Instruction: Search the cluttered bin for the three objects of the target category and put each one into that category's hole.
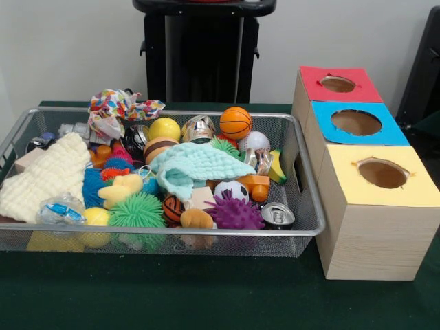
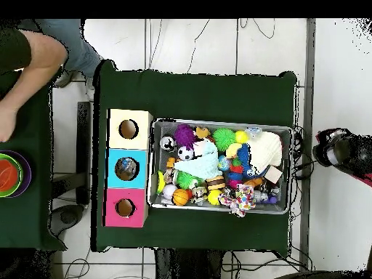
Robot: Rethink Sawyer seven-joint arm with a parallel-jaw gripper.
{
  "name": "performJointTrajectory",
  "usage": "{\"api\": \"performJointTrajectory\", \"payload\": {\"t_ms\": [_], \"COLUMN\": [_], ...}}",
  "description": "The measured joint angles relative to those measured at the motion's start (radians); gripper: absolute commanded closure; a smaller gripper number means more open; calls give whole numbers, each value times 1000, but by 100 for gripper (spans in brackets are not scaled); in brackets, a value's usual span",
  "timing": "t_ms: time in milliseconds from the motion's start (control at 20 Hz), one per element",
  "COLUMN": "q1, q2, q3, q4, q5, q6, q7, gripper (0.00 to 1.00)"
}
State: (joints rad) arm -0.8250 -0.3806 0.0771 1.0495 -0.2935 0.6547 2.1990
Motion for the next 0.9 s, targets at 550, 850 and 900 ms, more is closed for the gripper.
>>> {"api": "performJointTrajectory", "payload": {"t_ms": [550,850,900], "q1": [-107,-114,-110], "q2": [-51,-92,-100], "q3": [105,105,105], "q4": [28,94,112], "q5": [-54,-81,-86], "q6": [17,17,16], "q7": [-241,-289,-289], "gripper": [0,0,0]}}
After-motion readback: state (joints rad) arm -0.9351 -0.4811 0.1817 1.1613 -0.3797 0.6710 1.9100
